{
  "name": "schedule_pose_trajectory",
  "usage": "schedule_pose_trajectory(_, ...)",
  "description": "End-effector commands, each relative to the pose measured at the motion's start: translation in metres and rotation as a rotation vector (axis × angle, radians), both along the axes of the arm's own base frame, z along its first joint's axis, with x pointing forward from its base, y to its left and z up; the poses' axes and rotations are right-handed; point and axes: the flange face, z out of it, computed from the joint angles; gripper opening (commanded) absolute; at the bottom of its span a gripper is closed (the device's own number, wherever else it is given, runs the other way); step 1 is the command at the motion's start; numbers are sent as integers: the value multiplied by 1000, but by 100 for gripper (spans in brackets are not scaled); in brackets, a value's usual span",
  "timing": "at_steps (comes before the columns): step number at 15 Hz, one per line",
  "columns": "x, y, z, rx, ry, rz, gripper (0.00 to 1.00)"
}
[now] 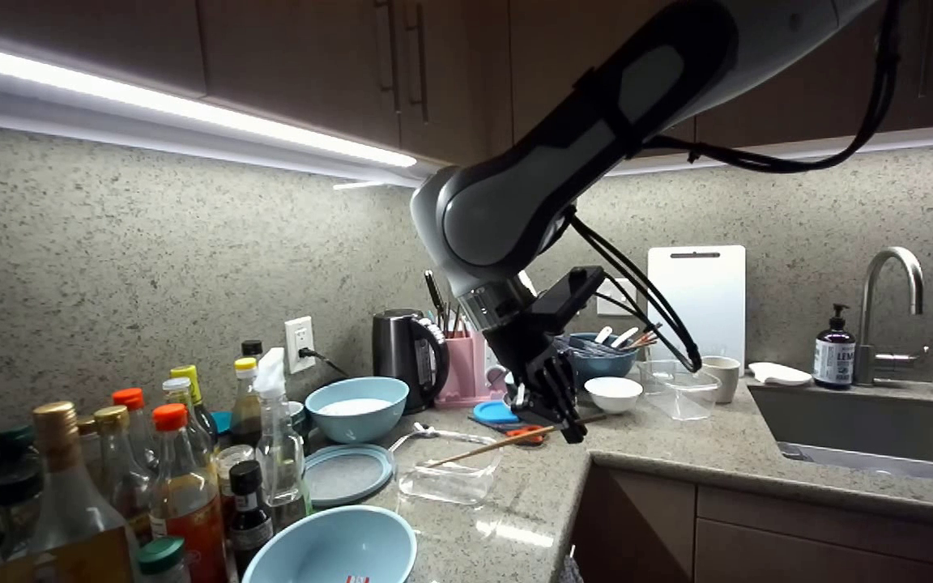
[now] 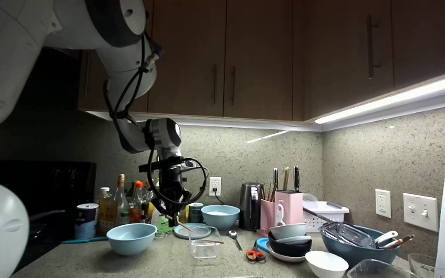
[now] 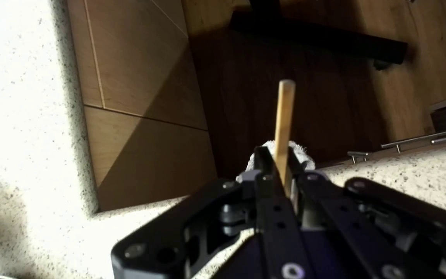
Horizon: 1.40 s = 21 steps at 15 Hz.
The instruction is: Move the chopstick from the bowl to the clear object
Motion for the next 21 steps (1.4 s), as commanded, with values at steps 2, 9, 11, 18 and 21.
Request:
schedule_pose_trajectory(2,8,2,2,21,-18,29,8)
schedule_pose_trajectory(9,23,1,-11,12,-54,76,2)
schedule_pose_trajectory(11,34,-6,-19,-17,-73,113,2)
schedule_pose_trajectory(18,74,-29,-54,-52,-71,164,2)
schedule_pose_trajectory(21,91,-26,-70,-11,-36,229,2)
